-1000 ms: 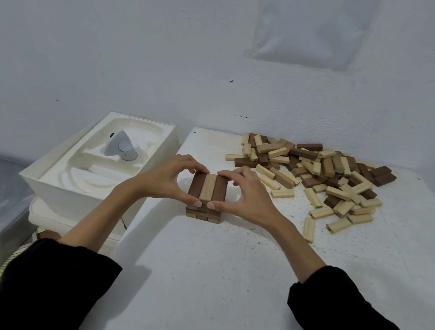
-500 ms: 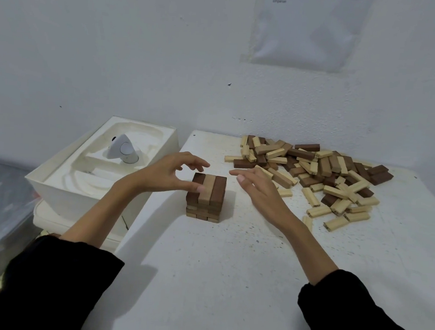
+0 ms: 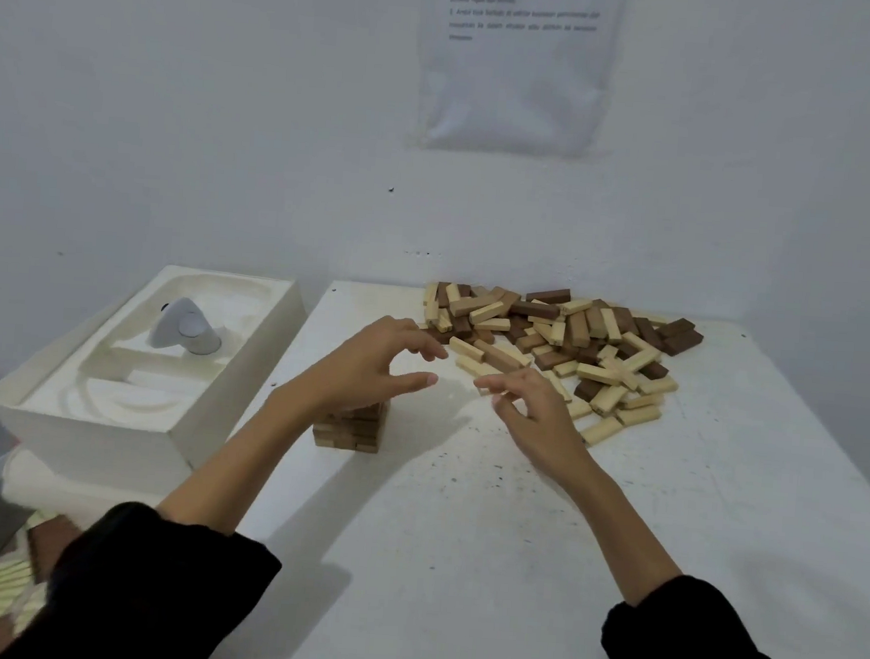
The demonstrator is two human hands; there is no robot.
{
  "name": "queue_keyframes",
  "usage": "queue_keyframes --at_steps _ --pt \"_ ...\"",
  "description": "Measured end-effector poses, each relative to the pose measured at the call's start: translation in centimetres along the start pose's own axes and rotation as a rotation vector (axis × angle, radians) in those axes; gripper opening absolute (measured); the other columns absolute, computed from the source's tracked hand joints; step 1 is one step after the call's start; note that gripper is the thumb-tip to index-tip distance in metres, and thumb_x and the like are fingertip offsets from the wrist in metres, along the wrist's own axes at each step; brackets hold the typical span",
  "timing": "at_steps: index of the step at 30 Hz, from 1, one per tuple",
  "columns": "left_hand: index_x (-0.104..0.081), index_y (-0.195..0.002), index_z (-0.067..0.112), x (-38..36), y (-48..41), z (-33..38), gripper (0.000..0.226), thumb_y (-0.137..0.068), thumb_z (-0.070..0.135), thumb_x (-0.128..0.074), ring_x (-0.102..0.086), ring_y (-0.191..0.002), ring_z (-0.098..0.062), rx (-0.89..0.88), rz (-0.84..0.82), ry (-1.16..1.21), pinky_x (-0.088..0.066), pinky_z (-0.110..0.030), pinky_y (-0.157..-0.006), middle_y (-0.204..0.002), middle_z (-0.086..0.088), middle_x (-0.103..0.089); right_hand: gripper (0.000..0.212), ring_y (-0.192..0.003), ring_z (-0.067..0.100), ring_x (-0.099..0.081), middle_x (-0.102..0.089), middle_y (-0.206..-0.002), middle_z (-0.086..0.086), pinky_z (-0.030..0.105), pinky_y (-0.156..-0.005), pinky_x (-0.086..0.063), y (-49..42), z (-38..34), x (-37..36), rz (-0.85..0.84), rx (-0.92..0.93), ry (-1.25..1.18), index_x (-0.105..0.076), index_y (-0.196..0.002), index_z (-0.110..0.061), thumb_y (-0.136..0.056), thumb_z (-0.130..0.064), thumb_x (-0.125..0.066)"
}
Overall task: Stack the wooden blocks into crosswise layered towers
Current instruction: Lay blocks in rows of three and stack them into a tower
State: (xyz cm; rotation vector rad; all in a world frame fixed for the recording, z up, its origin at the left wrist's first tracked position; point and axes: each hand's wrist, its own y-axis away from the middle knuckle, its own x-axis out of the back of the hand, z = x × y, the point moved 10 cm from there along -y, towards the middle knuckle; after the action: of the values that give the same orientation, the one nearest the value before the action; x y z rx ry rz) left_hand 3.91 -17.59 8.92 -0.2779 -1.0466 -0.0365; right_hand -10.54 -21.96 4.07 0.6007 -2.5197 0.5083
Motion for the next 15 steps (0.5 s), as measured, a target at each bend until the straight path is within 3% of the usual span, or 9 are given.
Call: queue_keyframes --at_steps 4,7,9,11,15 --pt "-0.064 -0.113 0.020 -3.4 -1.1 3.2 0.025 -0.090 0.030 -0.061 -0.047 -0.107 -0.011 -0.075 0.009 -0.061 -0.037 -0.024 -0.089 -0.113 0.004 -0.060 0.026 -0.102 0.019 -0.048 -0.055 -0.102 0.005 0.027 -0.081 -0.043 1.2 2.9 2.6 0.060 -0.041 0.092 -0.068 -0.108 -0.023 -0.092 -0.009 -0.051" --pt "-0.062 -0.116 0.018 -7.3 -1.9 4.7 0.027 -0.092 0.028 -0.059 -0.046 -0.108 -0.012 -0.077 -0.037 -0.041 -0.034 -0.020 -0.089 -0.116 0.001 -0.057 0.026 -0.104 0.018 -0.045 -0.054 -0.102 0.003 0.012 -0.074 -0.036 1.9 5.1 4.8 0.147 -0.073 0.171 -0.069 -0.106 -0.021 -0.090 -0.007 -0.054" --pt "-0.061 -0.119 0.018 -9.8 -2.5 4.9 0.029 -0.092 0.026 -0.058 -0.046 -0.109 -0.013 -0.071 -0.049 -0.022 -0.033 -0.018 -0.088 -0.117 -0.001 -0.053 0.027 -0.104 0.020 -0.044 -0.055 -0.102 0.003 0.018 -0.071 -0.033 2.5 6.3 6.2 0.233 -0.100 0.261 -0.069 -0.105 -0.022 -0.086 -0.007 -0.057" --pt "-0.060 -0.120 0.019 -11.3 -3.2 4.5 0.029 -0.092 0.023 -0.058 -0.043 -0.112 -0.014 -0.046 0.013 -0.008 -0.034 -0.020 -0.091 -0.120 -0.002 -0.050 0.027 -0.102 0.024 -0.045 -0.055 -0.102 0.004 0.029 -0.073 -0.035 3.2 7.5 7.4 0.327 -0.134 0.338 -0.069 -0.105 -0.022 -0.083 -0.008 -0.063" --pt "-0.060 -0.119 0.021 -10.9 -4.1 2.0 0.031 -0.089 0.015 -0.057 -0.037 -0.119 -0.019 0.098 0.265 0.044 -0.038 -0.036 -0.094 -0.127 -0.002 -0.047 0.027 -0.102 0.028 -0.045 -0.055 -0.102 0.005 0.038 -0.077 -0.038 3.2 8.6 8.7 0.425 -0.164 0.408 -0.070 -0.103 -0.021 -0.077 -0.015 -0.071"
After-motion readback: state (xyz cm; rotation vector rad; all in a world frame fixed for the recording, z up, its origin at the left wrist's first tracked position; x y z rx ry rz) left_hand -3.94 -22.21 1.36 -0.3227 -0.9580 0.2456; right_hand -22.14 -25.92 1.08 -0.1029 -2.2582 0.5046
